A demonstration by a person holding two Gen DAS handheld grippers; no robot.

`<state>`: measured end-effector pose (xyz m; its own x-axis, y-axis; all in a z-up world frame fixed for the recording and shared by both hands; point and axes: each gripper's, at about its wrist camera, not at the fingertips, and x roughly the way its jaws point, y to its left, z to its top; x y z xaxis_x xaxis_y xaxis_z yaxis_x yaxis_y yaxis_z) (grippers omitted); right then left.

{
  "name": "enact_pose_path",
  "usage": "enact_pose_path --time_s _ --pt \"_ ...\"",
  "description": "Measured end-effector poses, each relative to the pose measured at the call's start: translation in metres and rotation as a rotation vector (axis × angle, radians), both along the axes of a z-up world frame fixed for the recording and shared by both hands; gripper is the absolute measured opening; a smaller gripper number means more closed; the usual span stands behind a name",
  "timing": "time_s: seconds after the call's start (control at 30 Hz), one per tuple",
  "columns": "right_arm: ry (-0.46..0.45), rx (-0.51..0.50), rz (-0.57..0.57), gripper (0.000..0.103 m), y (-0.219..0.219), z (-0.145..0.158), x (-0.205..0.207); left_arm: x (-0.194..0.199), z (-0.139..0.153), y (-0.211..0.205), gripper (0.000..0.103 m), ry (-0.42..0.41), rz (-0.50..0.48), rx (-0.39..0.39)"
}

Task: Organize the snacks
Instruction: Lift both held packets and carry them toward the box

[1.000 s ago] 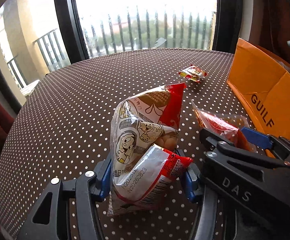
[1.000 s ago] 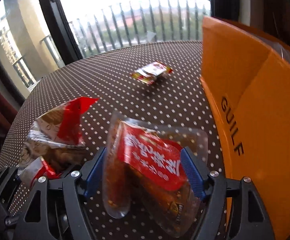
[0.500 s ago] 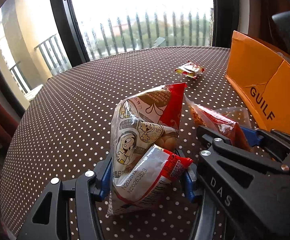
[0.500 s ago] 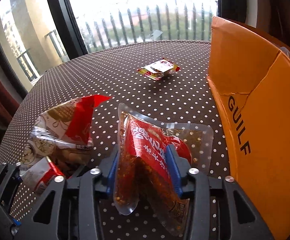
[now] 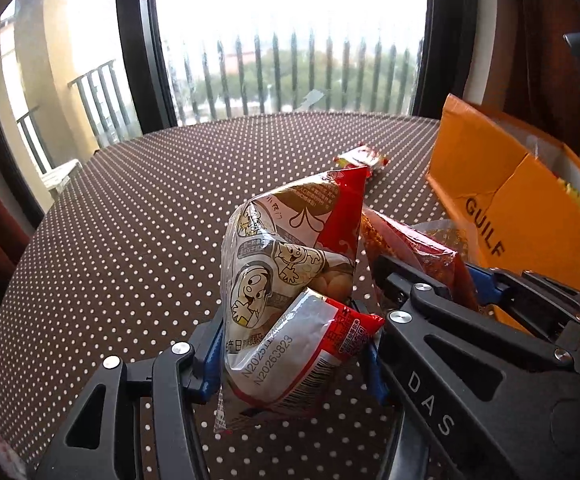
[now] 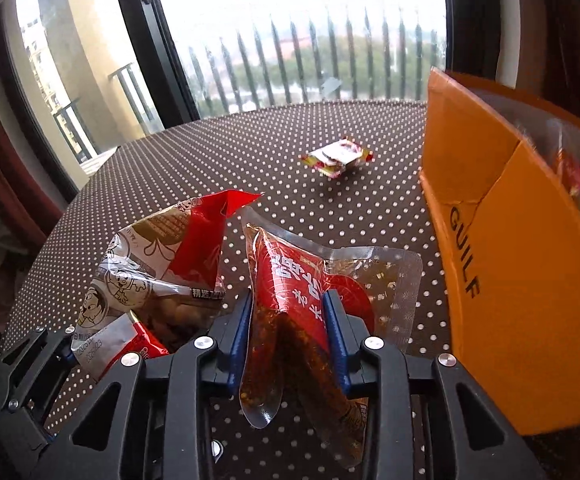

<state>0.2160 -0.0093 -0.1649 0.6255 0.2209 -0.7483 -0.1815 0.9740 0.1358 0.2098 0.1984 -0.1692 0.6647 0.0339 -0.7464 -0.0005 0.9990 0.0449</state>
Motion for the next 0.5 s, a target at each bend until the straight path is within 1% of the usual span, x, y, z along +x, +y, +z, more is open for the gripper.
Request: enact_pose_path --time_s 0.5 --pt "-0.136 0.002 0.01 0.037 -0.015 0.06 -0.031 -0.039 0.063 -0.015 0.056 -0.138 0.0 -0.023"
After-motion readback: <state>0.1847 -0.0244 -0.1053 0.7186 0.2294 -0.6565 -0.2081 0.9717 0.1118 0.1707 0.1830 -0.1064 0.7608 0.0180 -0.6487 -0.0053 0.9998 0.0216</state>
